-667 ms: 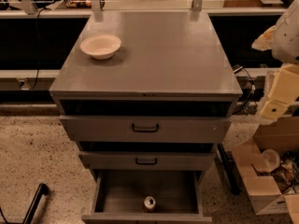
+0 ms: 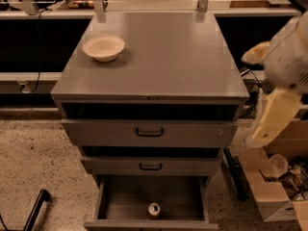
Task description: Pick orange can from bottom drawer and place on counter
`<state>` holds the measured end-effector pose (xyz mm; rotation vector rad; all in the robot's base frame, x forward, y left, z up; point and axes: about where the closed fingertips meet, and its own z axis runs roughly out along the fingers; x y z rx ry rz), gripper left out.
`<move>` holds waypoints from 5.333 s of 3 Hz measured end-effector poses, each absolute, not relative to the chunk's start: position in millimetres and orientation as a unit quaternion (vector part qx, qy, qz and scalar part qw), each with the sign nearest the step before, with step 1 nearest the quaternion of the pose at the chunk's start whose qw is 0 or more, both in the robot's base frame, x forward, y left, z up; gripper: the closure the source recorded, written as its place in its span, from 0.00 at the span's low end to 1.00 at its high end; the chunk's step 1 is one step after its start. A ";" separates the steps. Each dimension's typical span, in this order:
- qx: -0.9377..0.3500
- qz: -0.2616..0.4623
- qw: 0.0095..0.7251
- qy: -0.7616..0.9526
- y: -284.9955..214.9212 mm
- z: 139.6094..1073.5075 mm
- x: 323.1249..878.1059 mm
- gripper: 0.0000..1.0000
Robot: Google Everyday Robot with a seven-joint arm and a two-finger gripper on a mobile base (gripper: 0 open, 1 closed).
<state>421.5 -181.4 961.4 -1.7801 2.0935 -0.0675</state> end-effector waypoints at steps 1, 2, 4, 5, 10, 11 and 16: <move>-0.670 0.007 0.247 0.700 -138.5 892.9 382.4 0.00; -0.671 0.005 0.246 0.700 -139.2 892.9 382.7 0.00; -0.723 -0.001 0.171 0.669 -131.2 763.5 421.4 0.00; -0.748 0.001 0.124 0.652 -132.0 648.8 418.5 0.00; -0.920 -0.066 0.035 0.385 -88.7 541.0 424.2 0.00; -0.925 -0.071 0.027 0.372 -86.2 541.7 423.8 0.00; -0.996 -0.022 0.078 0.032 -15.1 386.3 481.4 0.00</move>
Offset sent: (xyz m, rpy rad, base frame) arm -0.0280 0.0400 -0.0317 0.0737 -0.0385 0.1066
